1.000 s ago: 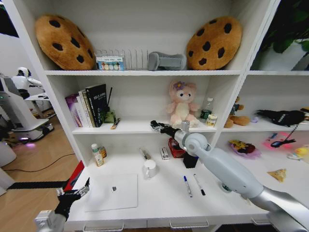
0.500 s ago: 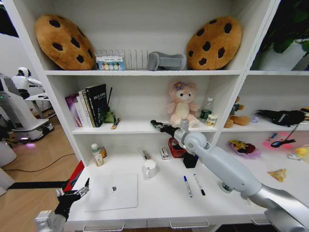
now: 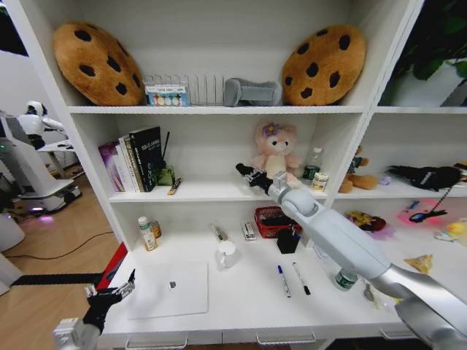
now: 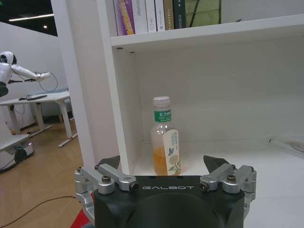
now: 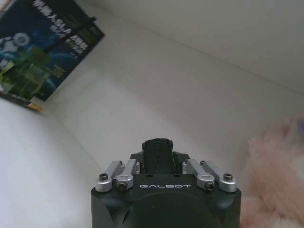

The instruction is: Organize the objects on the table.

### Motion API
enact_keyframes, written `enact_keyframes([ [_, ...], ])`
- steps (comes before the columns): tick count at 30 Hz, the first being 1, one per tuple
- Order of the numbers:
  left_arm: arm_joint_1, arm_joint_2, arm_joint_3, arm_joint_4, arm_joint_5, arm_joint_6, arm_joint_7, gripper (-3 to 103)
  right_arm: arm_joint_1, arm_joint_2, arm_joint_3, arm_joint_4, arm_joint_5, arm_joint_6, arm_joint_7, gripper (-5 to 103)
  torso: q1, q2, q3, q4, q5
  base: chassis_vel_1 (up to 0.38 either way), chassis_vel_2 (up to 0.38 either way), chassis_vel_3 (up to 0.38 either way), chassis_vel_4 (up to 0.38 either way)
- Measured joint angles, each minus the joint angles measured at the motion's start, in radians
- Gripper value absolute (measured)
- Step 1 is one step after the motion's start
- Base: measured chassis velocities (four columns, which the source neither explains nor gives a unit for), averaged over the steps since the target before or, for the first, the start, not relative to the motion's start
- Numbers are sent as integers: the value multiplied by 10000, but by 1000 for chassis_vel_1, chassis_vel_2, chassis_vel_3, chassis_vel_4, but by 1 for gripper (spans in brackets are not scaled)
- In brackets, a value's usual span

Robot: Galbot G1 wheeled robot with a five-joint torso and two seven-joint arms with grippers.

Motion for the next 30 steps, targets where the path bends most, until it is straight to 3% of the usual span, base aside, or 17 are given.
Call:
enact_keyframes([
  [4, -50, -58, 32, 21, 13, -1, 10, 99, 504, -158, -506, -133, -1552, 930, -828, 33, 0, 0, 0, 0, -1, 0, 0, 0, 0],
  [13, -56, -222, 55, 77, 106, -62, 70, 99, 910, -178, -735, -191, -2632, 1446, -1358, 33, 0, 0, 0, 1, 1, 0, 0, 0, 0],
  [16, -117, -223, 70, 99, 106, -64, 71, 99, 1196, -271, -735, -172, -3422, 1862, -2047, 33, 0, 0, 0, -1, 2, 0, 0, 0, 0],
  [18, -164, -236, 108, 111, 106, -67, 72, 99, 1727, -345, -818, -246, -4310, 2527, -2922, 33, 0, 0, -1, -2, 0, 0, 0, 0, 0],
  [22, -187, -301, 149, 111, 117, -74, 76, 99, 2373, -395, -1036, -455, -5041, 3052, -3660, 33, 0, 0, 0, 0, 0, 0, 0, 0, 0],
  [25, -231, -484, 242, 111, 201, -131, 126, 99, 3375, -375, -1289, -964, -6402, 4060, -4796, 33, 0, 0, -1, 2, -1, 0, 0, 0, 0],
  [30, -357, -553, 303, 114, 212, -164, 169, 99, 3706, -466, -1307, -1058, -7363, 4932, -5597, 33, 0, 0, -1, -3, 2, 0, 0, 0, 0],
])
